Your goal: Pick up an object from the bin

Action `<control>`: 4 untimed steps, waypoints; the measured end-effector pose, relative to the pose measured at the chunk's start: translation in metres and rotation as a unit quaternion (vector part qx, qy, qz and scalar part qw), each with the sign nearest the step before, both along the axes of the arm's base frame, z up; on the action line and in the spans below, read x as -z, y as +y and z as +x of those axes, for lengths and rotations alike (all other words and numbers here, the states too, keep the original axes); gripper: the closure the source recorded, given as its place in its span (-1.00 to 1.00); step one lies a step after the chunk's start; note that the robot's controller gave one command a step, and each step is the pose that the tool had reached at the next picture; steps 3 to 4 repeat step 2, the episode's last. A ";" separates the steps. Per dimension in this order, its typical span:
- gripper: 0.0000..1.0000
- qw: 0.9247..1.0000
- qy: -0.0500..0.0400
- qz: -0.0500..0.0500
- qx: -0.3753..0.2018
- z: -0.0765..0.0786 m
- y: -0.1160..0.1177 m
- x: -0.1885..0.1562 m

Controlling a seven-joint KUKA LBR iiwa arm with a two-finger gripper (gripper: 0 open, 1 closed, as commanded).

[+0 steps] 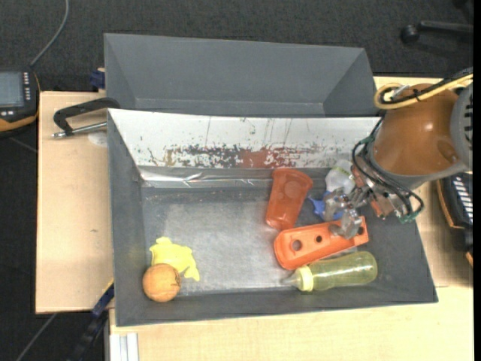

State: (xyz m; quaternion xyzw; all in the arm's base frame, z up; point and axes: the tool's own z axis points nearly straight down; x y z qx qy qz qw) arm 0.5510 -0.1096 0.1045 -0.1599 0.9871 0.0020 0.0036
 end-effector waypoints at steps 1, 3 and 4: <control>1.00 1.000 -0.008 -0.002 0.007 0.022 -0.023 -0.030; 1.00 1.000 -0.007 -0.002 0.010 0.025 -0.028 -0.030; 1.00 1.000 -0.007 -0.002 0.010 0.025 -0.028 -0.030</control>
Offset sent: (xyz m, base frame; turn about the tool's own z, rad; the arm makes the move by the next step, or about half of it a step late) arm -0.0234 -0.0352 0.1029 0.0417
